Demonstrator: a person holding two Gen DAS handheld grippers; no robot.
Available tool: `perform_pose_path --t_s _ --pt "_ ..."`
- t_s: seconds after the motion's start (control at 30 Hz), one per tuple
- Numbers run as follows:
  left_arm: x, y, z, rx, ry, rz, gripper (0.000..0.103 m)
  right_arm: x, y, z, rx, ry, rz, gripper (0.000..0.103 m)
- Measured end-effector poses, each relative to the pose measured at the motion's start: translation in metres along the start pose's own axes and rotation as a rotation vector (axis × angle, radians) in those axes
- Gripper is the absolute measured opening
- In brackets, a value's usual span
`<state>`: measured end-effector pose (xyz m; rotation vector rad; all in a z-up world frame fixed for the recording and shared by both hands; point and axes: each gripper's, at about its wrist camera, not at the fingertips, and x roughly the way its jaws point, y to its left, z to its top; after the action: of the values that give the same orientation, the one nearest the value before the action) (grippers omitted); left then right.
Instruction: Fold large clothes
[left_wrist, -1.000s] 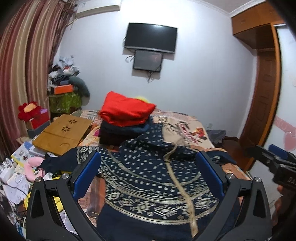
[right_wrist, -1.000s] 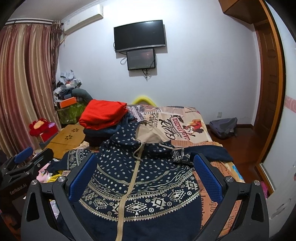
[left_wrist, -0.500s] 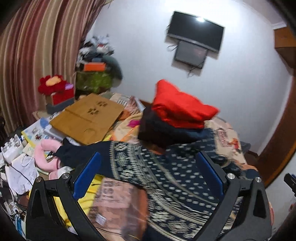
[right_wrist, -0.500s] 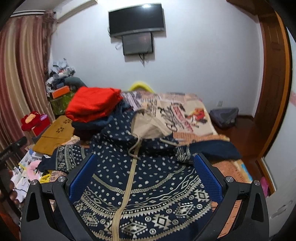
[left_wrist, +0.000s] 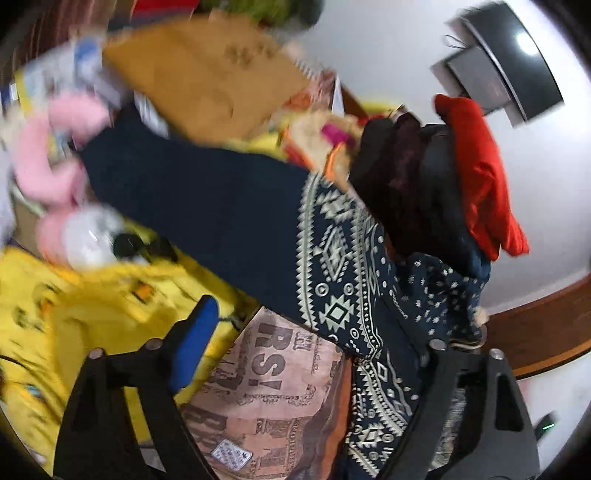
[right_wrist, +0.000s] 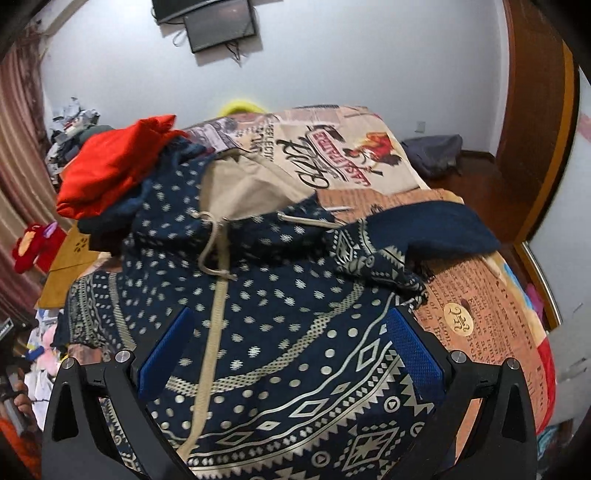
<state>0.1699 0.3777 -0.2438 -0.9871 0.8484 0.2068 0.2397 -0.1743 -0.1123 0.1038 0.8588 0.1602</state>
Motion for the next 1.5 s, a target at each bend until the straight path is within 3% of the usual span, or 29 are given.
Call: perform_pose_path --t_s 0.17,0.27,0.47,0.53,0.63,0.77,0.93,1.2,1.33,1.5 --pt "0.029 0.035 0.011 -0.140 0.027 -0.053 0.078 0.012 -0.003 0.003 0.012 0.020 -0.020 0.103" --pt "0.042 0.045 0.017 -0.158 0.026 -0.038 0.069 0.015 -0.003 0.005 0.009 0.024 -0.024 0.103" --pt "0.058 0.040 0.024 -0.067 0.003 0.133 0.037 0.022 -0.001 0.003 0.006 0.049 -0.024 0.103" --pt "0.054 0.037 0.024 -0.040 -0.015 0.134 0.012 0.022 0.000 0.002 0.001 0.053 -0.025 0.103" --pt "0.041 0.028 0.025 -0.013 -0.045 0.125 0.005 0.018 0.002 0.003 -0.014 0.041 -0.034 0.103" --pt "0.018 0.000 0.028 0.065 -0.115 0.133 0.003 0.010 0.004 0.005 -0.026 0.019 -0.022 0.103" --pt "-0.011 -0.065 0.029 0.223 -0.212 0.143 0.002 -0.001 0.009 0.010 -0.066 -0.014 -0.018 0.103" --pt "-0.034 -0.171 -0.002 0.452 -0.337 0.115 0.002 -0.009 0.007 0.010 -0.081 -0.041 0.010 0.103" --pt "-0.032 -0.216 -0.027 0.558 -0.337 0.075 0.002 -0.009 0.002 0.010 -0.081 -0.047 0.026 0.103" --pt "-0.007 -0.263 -0.068 0.714 -0.272 0.043 0.002 -0.010 -0.007 0.009 -0.072 -0.051 0.036 0.103"
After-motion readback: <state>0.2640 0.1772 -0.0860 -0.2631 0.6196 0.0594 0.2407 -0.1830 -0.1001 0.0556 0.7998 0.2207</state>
